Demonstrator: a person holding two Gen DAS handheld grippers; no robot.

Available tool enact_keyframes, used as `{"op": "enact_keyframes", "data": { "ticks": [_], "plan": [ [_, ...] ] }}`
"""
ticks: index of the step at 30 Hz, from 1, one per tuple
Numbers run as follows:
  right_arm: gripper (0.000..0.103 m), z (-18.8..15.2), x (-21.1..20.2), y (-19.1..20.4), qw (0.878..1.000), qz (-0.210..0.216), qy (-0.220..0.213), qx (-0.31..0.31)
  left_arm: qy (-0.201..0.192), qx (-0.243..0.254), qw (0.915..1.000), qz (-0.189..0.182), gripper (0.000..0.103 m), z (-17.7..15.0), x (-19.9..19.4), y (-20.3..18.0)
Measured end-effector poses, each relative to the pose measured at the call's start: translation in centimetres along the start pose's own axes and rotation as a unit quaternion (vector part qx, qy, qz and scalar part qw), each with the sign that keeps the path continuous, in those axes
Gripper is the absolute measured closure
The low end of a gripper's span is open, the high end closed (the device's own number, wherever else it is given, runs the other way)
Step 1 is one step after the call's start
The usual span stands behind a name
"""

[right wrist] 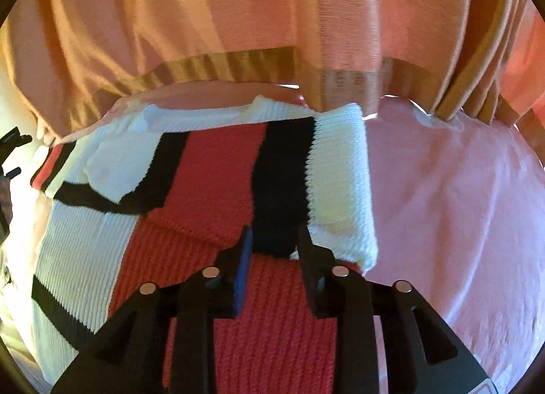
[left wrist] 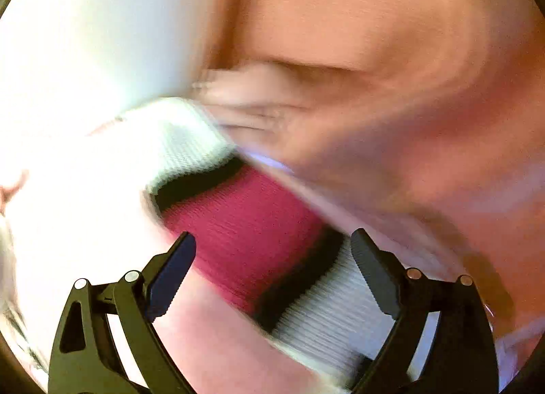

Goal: Fold small clothes

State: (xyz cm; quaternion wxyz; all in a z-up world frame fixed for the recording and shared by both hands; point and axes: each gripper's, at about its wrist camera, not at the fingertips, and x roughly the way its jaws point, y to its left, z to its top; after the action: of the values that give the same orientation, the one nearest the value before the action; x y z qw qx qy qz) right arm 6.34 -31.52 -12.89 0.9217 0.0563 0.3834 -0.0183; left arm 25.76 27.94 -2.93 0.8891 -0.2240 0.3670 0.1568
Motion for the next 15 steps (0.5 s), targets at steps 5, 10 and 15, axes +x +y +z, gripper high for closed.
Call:
{"op": "enact_keyframes", "data": {
  "ticks": [5,10,15],
  "plan": [
    [0.066,-0.6,1.5,1.4,1.0,-0.011,0.014,-0.02,0.006,-0.05,0.9957,0.078,0.016,4.1,5.2,6.6],
    [0.065,-1.3,3.7,1.5,0.999,-0.022,0.04,-0.024,0.05,-0.059,0.9932,0.087,0.053,3.8,10.0,8.1],
    [0.065,-1.0,3.6,1.3,0.999,-0.023,0.036,-0.022,-0.005,-0.029,0.9978,0.06,0.091,3.4,7.7,4.8]
  ]
}}
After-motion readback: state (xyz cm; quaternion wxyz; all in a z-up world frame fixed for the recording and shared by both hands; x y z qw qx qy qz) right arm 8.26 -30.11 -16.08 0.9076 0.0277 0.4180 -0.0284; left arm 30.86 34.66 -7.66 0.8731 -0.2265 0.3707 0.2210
